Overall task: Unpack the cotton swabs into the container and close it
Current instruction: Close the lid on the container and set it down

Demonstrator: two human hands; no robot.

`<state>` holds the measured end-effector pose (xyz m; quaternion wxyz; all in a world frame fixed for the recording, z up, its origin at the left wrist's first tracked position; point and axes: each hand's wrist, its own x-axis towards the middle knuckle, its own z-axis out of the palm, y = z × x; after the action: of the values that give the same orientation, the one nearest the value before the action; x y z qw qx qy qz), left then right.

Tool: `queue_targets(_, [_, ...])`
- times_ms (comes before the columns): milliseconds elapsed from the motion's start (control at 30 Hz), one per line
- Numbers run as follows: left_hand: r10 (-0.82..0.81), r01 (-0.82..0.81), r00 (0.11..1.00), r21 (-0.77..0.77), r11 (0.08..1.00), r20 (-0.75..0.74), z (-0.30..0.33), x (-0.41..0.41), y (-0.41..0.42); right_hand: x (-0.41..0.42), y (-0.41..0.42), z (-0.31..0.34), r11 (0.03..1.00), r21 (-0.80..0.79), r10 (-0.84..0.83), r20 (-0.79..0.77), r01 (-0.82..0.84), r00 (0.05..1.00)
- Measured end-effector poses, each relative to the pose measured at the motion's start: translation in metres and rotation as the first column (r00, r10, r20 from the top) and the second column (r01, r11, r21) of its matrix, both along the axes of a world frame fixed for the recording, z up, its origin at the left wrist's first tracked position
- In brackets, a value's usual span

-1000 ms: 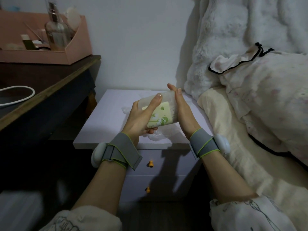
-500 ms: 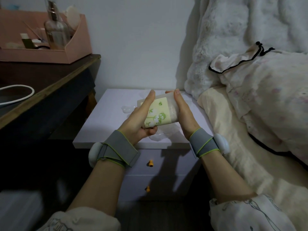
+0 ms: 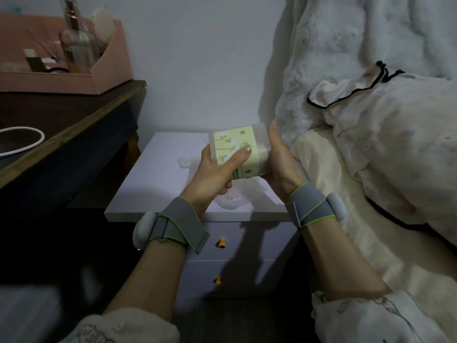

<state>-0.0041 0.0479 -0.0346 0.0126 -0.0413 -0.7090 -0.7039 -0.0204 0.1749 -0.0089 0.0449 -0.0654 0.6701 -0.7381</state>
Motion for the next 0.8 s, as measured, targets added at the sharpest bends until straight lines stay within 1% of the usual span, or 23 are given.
queue_targets(100, [-0.007, 0.007, 1.000, 0.013, 1.000, 0.016, 0.000, 0.000, -0.001, 0.001, -0.001, 0.000, 1.000, -0.003, -0.006, -0.030, 0.005, 1.000])
queue_targets(167, [-0.013, 0.013, 1.000, 0.031, 0.999, -0.012, 0.002, 0.002, -0.001, 0.001, -0.002, -0.001, 1.000, 0.014, 0.004, -0.078, -0.003, 0.997])
queue_targets(300, [0.034, -0.032, 0.999, 0.078, 0.996, -0.025, 0.006, 0.006, 0.001, 0.001, -0.003, -0.004, 1.000, 0.026, -0.006, -0.113, 0.009, 0.994])
queue_targets(467, [0.063, -0.063, 0.998, 0.013, 0.998, -0.017, 0.008, 0.011, 0.001, 0.000, -0.007, -0.009, 0.997, 0.037, -0.066, -0.119, 0.071, 0.991])
queue_targets(533, [0.064, -0.064, 0.998, 0.023, 0.998, -0.008, 0.010, 0.013, 0.001, 0.001, -0.007, -0.009, 0.994, 0.015, -0.103, -0.116, 0.105, 0.988])
queue_targets(633, [0.024, -0.024, 0.999, 0.002, 1.000, -0.023, 0.012, 0.014, 0.000, 0.002, -0.006, -0.009, 0.993, -0.045, -0.115, -0.123, 0.110, 0.986])
queue_targets(700, [-0.002, 0.002, 0.998, 0.006, 1.000, -0.056, 0.012, 0.016, 0.000, 0.003, -0.006, -0.009, 0.993, -0.068, -0.103, -0.153, 0.093, 0.983])
queue_targets(800, [0.036, -0.034, 0.993, 0.020, 0.999, -0.114, 0.010, 0.017, 0.001, 0.004, -0.006, -0.009, 0.994, -0.069, -0.093, -0.185, 0.082, 0.978])
